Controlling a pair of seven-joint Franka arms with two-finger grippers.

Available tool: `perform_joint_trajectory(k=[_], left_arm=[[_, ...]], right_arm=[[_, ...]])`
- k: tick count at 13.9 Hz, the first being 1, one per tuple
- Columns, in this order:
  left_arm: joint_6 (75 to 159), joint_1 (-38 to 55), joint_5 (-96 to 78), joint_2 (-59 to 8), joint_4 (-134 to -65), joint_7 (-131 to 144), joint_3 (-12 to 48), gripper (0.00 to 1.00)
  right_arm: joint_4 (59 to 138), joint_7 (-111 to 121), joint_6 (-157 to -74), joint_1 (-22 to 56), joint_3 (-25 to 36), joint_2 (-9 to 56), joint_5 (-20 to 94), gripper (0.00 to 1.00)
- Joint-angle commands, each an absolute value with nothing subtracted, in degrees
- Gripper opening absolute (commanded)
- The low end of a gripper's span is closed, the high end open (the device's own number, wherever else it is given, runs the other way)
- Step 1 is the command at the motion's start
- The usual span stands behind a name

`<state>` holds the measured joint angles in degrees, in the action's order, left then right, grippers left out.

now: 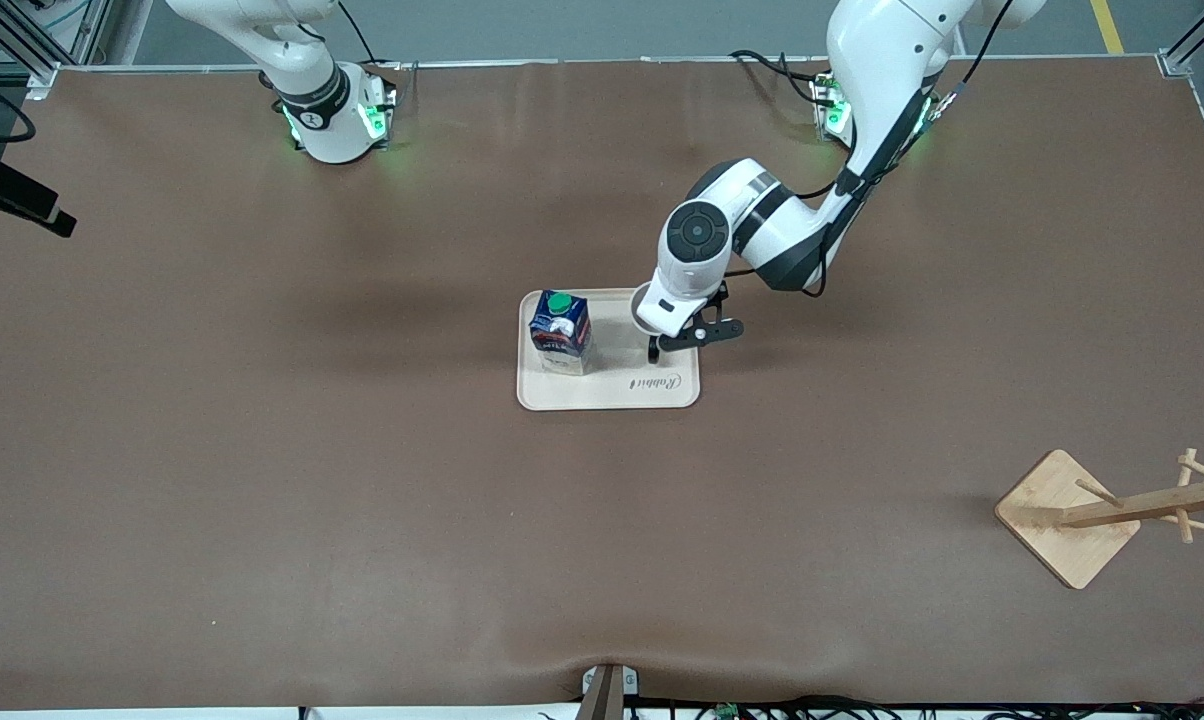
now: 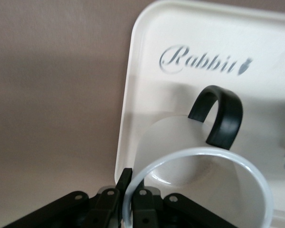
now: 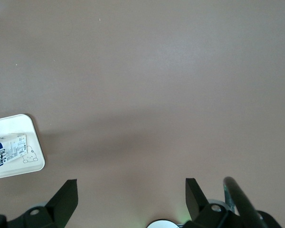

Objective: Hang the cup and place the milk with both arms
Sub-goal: 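Lower the left gripper and grasp the white mug by its rim, then lift the white mug with the left gripper toward the wooden stand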

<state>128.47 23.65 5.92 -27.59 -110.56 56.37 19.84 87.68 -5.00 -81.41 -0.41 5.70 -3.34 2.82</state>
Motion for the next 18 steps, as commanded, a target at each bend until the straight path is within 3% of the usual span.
perform_joint_trajectory(k=[1, 7, 18], left_arm=[[124.7, 23.1, 7.5, -24.7, -108.3, 57.7, 19.6, 0.00], [112.7, 19.2, 7.6, -22.2, -98.6, 55.4, 19.3, 0.00], [100.5, -3.9, 7.6, -8.1, -97.3, 23.4, 19.3, 0.00]], right_arm=[[86.1, -5.6, -80.3, -0.7, 5.4, -2.6, 2.7, 1.00], [86.1, -5.6, -80.3, -0.7, 5.4, -2.6, 2.7, 1.00], [86.3, -5.5, -81.0, 0.3, 5.3, -0.5, 2.5, 1.00]])
